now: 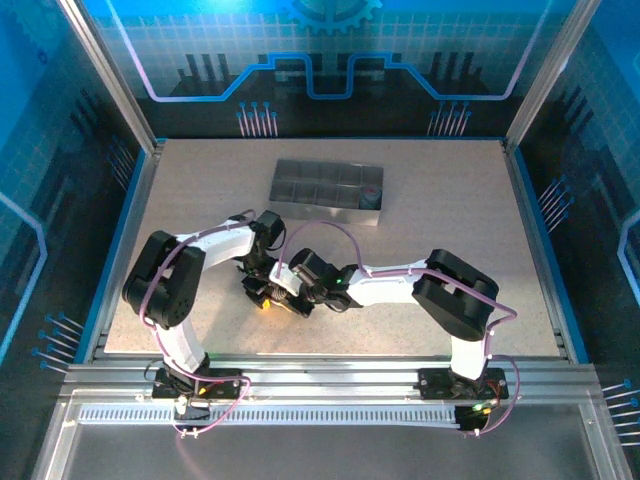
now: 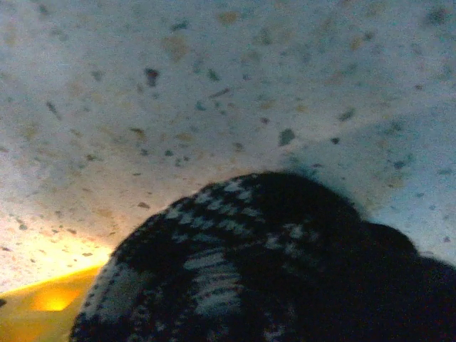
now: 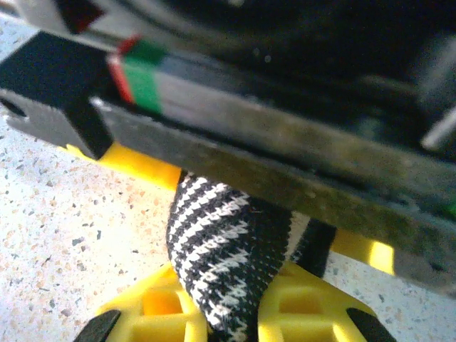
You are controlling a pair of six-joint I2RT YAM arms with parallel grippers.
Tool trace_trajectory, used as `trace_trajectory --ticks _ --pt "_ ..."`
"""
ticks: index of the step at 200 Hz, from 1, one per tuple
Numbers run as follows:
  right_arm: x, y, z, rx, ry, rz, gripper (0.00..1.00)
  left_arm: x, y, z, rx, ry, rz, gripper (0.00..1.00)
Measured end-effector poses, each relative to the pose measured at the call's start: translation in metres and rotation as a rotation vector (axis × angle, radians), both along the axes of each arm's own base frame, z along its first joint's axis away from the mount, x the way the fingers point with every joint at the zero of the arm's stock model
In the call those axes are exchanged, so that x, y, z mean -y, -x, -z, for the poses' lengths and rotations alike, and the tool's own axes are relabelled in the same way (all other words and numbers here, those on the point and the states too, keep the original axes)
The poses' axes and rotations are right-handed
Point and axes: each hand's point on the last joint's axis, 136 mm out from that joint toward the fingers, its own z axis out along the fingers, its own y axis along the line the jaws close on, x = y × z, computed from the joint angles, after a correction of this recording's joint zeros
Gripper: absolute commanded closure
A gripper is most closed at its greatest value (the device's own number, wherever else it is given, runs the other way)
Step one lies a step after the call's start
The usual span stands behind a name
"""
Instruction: Roll the socks
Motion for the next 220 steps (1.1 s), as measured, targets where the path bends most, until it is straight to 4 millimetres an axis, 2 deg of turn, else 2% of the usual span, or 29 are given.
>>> trace_trajectory --ticks 22,30,38,44,53,60,74,86,102,110,116,134,148,159,173,194,220 --pt "0.0 0.001 0.0 -0.001 0.012 0.007 1.0 0.0 0.0 -0.002 0.017 0.003 -0.016 0.85" --pt "0.0 0.001 -0.001 0.003 0.016 0.009 1.0 -0.001 -0.001 -0.004 0.029 0.001 -0.023 0.95" --pt "0.001 0.001 -0.002 0.007 0.02 0.012 0.98 -0.001 -0.001 -0.007 0.044 0.001 -0.026 0.99" --pt "0.001 0.001 -0.003 0.009 0.022 0.014 0.88 -0.002 -0.001 -0.008 0.054 0.003 -0.03 1.0" --pt "0.002 0.001 -0.004 0.015 0.025 0.017 0.66 -0.001 -0.001 -0.009 0.066 0.007 -0.041 1.0" --pt "0.003 0.002 -0.006 0.017 0.026 0.024 0.55 0.0 0.0 -0.01 0.071 0.018 -0.05 1.0" --pt "0.013 0.004 -0.011 0.027 0.043 0.049 0.44 0.008 0.004 -0.015 0.08 0.051 -0.06 1.0" --pt "0.032 0.005 -0.021 0.041 0.059 0.109 0.39 0.017 0.003 -0.025 0.1 0.094 -0.067 1.0" --pt "0.059 0.002 -0.053 0.056 0.027 0.21 0.42 0.027 -0.003 -0.042 0.137 0.154 -0.085 1.0" --pt "0.071 -0.002 -0.073 0.048 -0.017 0.272 0.36 0.029 -0.008 -0.051 0.158 0.177 -0.092 1.0" --pt "0.081 -0.009 -0.093 0.044 -0.068 0.33 0.33 0.03 -0.014 -0.059 0.176 0.195 -0.099 1.0" --pt "0.115 -0.034 -0.145 0.0 -0.25 0.518 0.34 0.034 -0.031 -0.078 0.216 0.242 -0.131 1.0" --pt "0.14 -0.041 -0.164 -0.059 -0.342 0.619 0.23 0.037 -0.044 -0.092 0.246 0.28 -0.151 1.0" --pt "0.146 -0.034 -0.166 -0.131 -0.384 0.652 0.13 0.04 -0.054 -0.102 0.269 0.309 -0.166 1.0" --pt "0.141 -0.019 -0.159 -0.243 -0.416 0.65 0.08 0.045 -0.063 -0.114 0.29 0.347 -0.18 1.0" --pt "0.13 -0.002 -0.14 -0.429 -0.444 0.653 0.08 0.053 -0.072 -0.122 0.294 0.389 -0.19 1.0" --pt "0.112 -0.005 -0.127 -0.582 -0.477 0.683 0.08 0.06 -0.078 -0.121 0.273 0.409 -0.201 1.0"
